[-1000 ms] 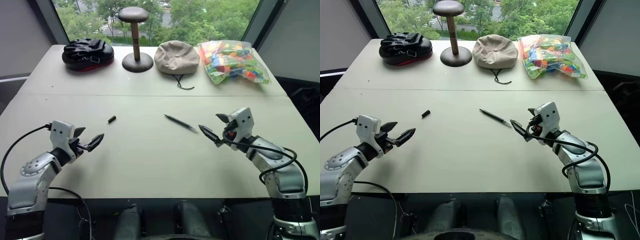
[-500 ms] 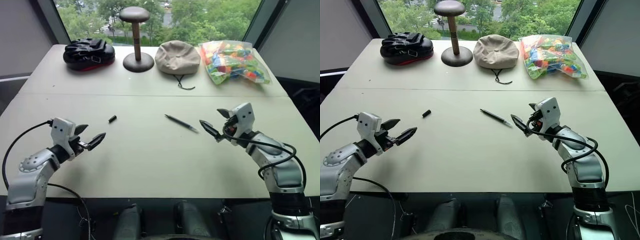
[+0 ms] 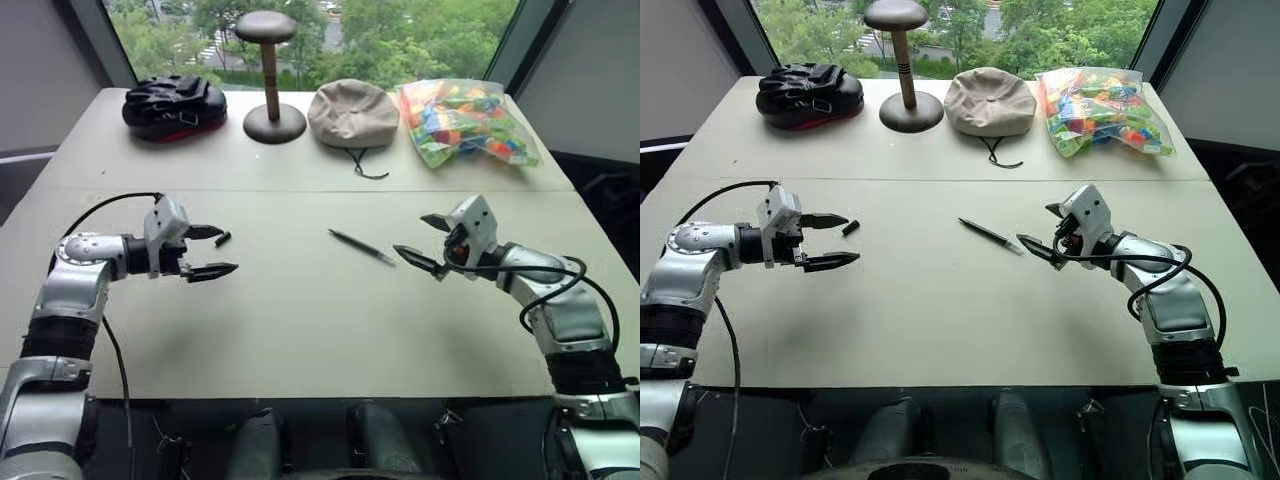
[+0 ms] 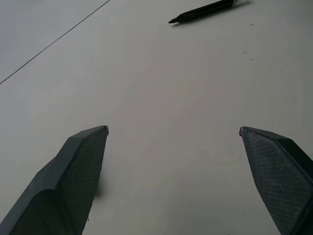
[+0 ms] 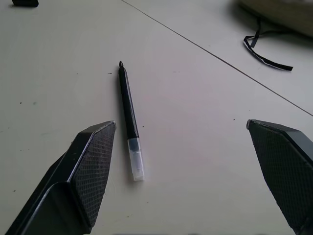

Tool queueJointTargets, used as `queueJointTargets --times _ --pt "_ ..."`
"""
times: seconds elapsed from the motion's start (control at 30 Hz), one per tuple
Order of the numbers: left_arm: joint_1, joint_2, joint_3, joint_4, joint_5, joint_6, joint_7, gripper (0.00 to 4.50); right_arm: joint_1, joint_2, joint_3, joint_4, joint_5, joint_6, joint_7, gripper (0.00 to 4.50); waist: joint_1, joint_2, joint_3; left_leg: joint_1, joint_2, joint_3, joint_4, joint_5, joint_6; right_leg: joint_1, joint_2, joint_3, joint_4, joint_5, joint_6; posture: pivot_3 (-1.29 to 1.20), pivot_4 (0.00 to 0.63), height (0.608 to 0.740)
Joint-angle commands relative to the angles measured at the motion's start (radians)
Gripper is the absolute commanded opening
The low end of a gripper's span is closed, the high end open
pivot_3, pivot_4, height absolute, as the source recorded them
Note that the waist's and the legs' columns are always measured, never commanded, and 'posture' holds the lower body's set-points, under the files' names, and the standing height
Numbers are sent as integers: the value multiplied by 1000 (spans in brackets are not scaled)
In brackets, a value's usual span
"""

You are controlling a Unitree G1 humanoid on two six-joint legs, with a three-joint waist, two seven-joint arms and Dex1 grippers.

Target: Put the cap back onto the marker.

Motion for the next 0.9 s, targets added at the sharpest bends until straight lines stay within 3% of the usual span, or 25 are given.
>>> queueJointTargets --times 0.03,0.37,0.9 --pt "-81 -36 -11 83 30 -73 -14 4500 -81 17 36 64 -26 -69 40 4452 -1 0 0 0 0 0 0 0 0 0 0 0 0 0 0 0 150 740" --pt "-72 -103 -11 110 60 -123 11 4500 -294 168 176 378 -155 -136 37 4452 -5 0 0 -1 1 1 1 0 0 -1 1 0 1 0 1 0 150 740" --pt "5 -104 8 24 50 -98 66 4500 -373 247 208 522 -193 -97 77 4452 -4 0 0 -1 1 1 1 0 -1 -1 -1 0 1 0 1 0 150 740"
